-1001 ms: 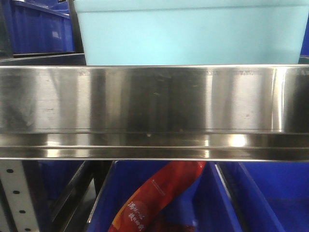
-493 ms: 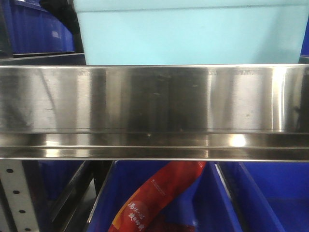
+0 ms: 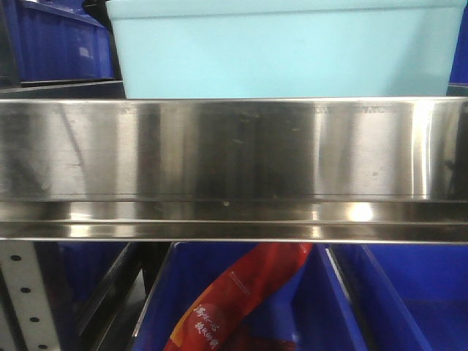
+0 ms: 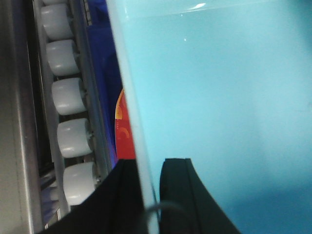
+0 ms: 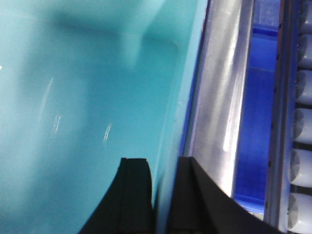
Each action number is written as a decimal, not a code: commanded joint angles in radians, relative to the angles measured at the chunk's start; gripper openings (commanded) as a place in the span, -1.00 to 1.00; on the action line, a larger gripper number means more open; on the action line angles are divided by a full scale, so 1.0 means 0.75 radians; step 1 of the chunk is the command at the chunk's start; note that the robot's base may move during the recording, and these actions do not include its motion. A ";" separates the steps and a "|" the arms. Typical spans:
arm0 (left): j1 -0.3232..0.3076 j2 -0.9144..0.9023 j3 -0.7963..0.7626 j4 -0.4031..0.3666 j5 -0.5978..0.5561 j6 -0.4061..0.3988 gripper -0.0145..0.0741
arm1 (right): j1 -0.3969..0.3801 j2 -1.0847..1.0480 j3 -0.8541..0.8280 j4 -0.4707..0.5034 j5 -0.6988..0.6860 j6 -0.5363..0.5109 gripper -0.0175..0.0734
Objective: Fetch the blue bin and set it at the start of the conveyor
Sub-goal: 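Grip the turquoise bin walls with both grippers and lift it up, then hold the bin with both grippers and pull it back from the shelf, then carry the bin in both grippers while driving toward the red conveyor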
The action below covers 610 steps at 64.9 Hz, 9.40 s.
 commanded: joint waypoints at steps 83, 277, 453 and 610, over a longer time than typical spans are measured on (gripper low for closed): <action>-0.054 -0.814 0.477 0.102 0.074 0.010 -0.92 | 0.171 -0.710 0.277 0.156 -0.034 -0.011 -0.95; -0.054 -0.814 0.477 0.102 -0.752 0.010 -0.92 | 0.171 -0.710 0.277 0.156 -0.047 -0.011 -0.95; -0.054 -0.811 0.477 0.159 -0.753 0.010 -0.92 | 0.171 -0.653 0.277 0.156 -0.184 -0.011 -0.95; -0.054 -0.811 0.477 0.159 -0.753 0.010 -0.92 | 0.171 -0.296 0.277 0.156 -1.059 -0.011 -0.95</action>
